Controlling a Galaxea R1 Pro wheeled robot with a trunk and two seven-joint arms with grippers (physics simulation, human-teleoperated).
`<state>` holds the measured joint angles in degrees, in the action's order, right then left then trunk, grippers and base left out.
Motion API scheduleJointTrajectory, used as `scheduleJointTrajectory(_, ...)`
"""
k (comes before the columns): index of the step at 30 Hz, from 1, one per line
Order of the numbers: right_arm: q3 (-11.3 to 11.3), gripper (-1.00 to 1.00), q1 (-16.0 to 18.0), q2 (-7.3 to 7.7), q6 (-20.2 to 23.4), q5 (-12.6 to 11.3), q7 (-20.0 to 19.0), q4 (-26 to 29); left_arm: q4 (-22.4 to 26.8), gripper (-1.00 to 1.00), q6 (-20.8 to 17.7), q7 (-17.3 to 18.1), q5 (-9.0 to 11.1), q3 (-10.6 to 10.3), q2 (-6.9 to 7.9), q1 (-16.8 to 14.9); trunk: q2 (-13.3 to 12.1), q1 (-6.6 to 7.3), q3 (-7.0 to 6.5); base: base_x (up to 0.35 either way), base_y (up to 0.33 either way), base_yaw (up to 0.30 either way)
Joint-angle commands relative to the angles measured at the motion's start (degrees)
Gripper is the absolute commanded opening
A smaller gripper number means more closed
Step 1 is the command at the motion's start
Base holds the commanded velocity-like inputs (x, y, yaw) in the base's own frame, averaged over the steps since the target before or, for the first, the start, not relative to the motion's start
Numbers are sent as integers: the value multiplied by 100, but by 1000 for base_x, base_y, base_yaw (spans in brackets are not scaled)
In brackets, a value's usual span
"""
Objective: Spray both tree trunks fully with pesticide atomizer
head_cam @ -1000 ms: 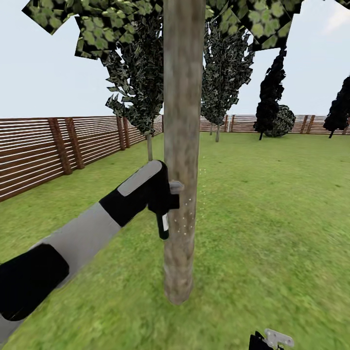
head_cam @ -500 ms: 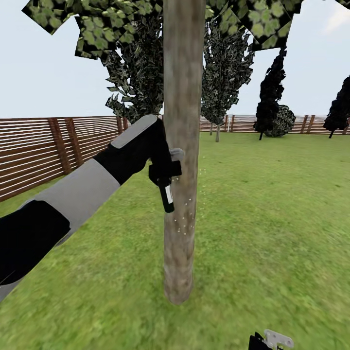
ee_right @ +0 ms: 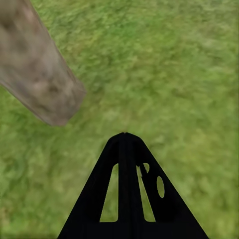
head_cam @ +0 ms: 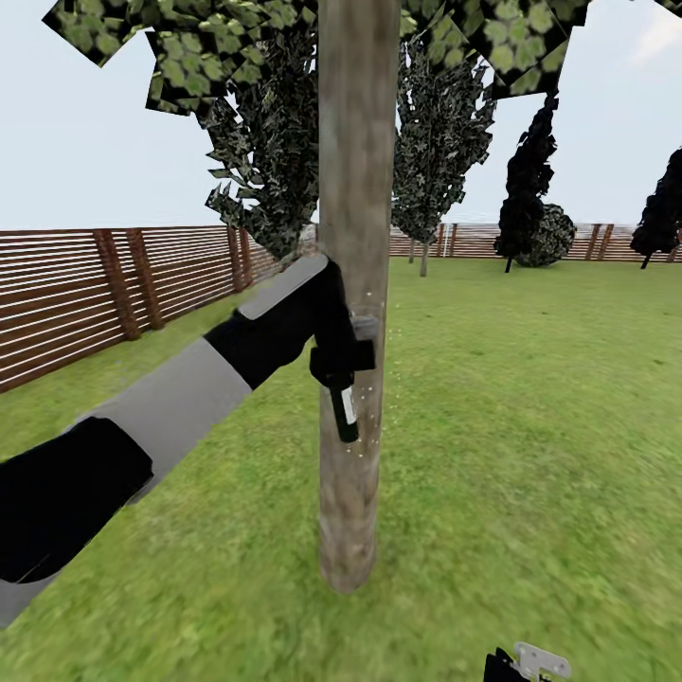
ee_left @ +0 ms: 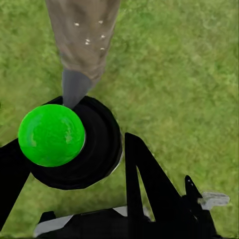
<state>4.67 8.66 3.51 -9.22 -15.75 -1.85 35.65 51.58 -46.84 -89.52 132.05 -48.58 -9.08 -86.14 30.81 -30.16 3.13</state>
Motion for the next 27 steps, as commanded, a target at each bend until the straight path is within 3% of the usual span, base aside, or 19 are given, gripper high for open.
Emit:
scheduleJointTrajectory(1,-1,-100,4,1,-18,-60,-19,-3,6,-100,-94,-48,27,-11,11,170,13,-2,10,0,0,0)
scheduleJointTrajectory(5,-1,-100,4,1,-18,-60,-19,-4,32,-100,-167,-48,-24,-43,34,771,13,-2,10,0,0,0)
scheduleJointTrajectory(6,-1,-100,4,1,-18,-60,-18,-1,38,-100,-202,-44,-139,-97,39,918,13,-2,10,0,0,0)
scheduleJointTrajectory(9,-1,-100,4,1,-18,-66,-19,2,101,-100,-269,118,-885,-208,45,1464,13,-2,10,0,0,0)
scheduleJointTrajectory(11,-1,-100,4,1,-18,-67,-22,3,200,-100,-287,252,-1194,-236,54,1758,13,-2,10,0,0,0)
scheduleJointTrajectory(17,-1,-100,4,1,-22,-53,-27,5,277,-100,-307,434,-1453,-289,109,2364,13,-2,10,0,0,0)
scheduleJointTrajectory(21,-8,-100,4,2,-46,-25,-40,41,274,-100,-302,1044,-2275,-363,137,2720,13,-2,10,0,0,0)
scheduleJointTrajectory(23,-9,-100,-2,7,-62,-19,-54,70,273,-100,-300,1531,-2867,-377,145,2982,13,-2,10,0,0,0)
scheduleJointTrajectory(25,-9,-100,-3,8,-67,-17,-58,91,273,-100,-300,1729,-3101,-379,165,3176,13,-2,10,0,0,0)
scheduleJointTrajectory(27,-9,-100,-4,9,-69,-16,-60,102,273,-100,-300,1824,-3197,-379,210,3352,13,-2,10,0,0,0)
